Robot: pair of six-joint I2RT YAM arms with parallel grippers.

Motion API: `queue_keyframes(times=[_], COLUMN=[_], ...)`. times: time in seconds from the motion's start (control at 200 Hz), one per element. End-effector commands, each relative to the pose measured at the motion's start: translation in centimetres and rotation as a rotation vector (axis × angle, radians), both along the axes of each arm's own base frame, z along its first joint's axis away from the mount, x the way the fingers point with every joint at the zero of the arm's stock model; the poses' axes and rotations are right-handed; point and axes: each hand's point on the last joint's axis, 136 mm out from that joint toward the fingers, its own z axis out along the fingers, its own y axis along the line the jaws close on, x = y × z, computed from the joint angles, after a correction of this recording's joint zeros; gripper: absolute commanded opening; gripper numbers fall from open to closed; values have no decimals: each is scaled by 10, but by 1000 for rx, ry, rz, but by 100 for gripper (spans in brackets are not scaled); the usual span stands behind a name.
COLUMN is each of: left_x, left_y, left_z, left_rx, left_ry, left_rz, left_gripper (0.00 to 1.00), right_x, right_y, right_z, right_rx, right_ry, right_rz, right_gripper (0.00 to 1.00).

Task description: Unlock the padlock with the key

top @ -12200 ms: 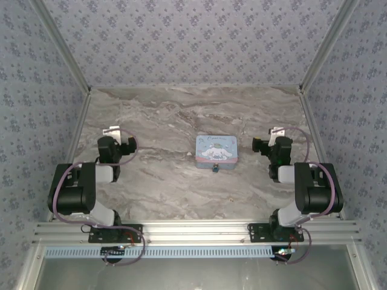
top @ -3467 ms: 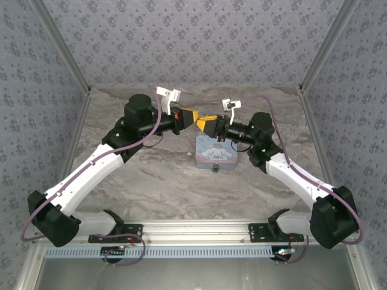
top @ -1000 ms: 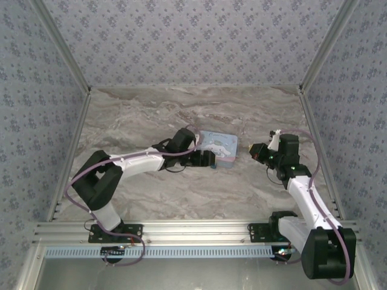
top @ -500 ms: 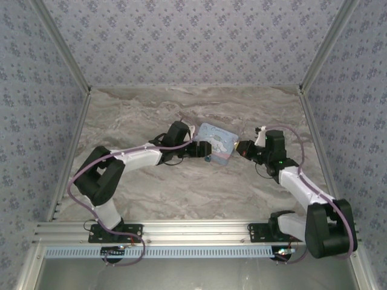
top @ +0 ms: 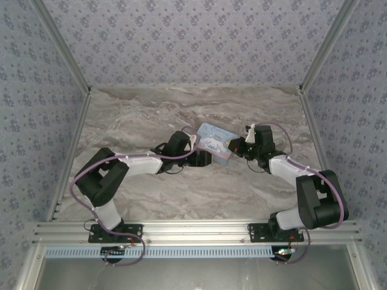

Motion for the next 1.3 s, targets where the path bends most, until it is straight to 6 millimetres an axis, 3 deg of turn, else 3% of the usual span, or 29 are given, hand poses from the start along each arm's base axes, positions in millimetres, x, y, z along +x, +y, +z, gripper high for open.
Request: queue_keyframes(times=[0.0,0.23,0.475,0.854,1.294], left_x=[2,11,16,20,7], left_y=[-8,-13,-14,-20,-35], left_z=[-4,-15,-27,-38,-54], left_rx=[-26,-20,-15,-5,3], left_ry=[-24,-48,-73,-147,-103], left_rz=[-5,24,43,62,58], left_gripper=[76,75,72,66,53], right_x=[2,-11,-19,-19,-16], right_y=[-3,-14,-12,-10,-9], right_z=[-6,-27,-41,-41,-39], right_rx=[-38,-144,-176,-196,-195], right_ry=[29,123,167,155,145], right_rz=[-21,-18,6,36,39], right_gripper=[0,0,0,0,0])
